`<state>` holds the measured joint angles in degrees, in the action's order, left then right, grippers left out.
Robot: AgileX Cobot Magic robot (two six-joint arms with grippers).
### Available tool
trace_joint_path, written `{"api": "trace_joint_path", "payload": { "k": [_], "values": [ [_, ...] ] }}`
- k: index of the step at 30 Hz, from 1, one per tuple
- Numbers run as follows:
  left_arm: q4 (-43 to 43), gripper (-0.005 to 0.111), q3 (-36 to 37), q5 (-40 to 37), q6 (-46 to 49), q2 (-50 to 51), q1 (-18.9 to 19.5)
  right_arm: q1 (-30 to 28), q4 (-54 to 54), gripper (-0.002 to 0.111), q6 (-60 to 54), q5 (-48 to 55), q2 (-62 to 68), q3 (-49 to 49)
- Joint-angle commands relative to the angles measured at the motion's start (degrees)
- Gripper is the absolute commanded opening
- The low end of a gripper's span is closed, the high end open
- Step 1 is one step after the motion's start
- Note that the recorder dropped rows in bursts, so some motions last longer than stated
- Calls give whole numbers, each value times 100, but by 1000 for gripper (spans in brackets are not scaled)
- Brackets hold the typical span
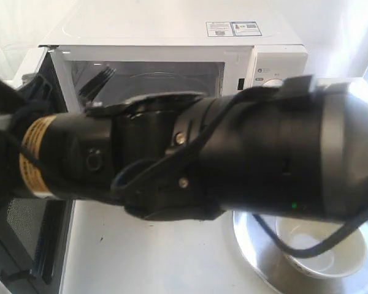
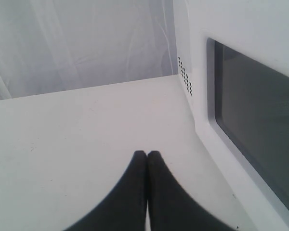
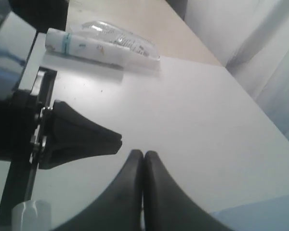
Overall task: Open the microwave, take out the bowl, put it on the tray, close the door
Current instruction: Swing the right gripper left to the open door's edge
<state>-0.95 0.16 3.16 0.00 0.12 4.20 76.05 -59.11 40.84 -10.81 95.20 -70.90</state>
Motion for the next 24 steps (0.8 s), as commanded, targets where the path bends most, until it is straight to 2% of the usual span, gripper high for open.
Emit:
{"api": "trace_joint_path", "payload": {
  "k": [1, 6, 13, 17, 24],
  "values": [
    [55, 0, -16, 21, 0, -12, -23, 236, -4, 0, -227, 456, 199, -157],
    [55, 0, -16, 21, 0, -12, -23, 401, -205, 0, -227, 1230, 212, -158],
    [55, 0, -16, 21, 0, -12, -23, 411, -500, 0, -250, 3399, 200, -158],
    [55, 0, -16, 21, 0, -12, -23, 411, -693, 0, -250, 4196, 160, -158],
    [55, 0, -16, 21, 0, -12, -23, 411, -872, 0, -158, 4413, -157, -158]
  ]
}}
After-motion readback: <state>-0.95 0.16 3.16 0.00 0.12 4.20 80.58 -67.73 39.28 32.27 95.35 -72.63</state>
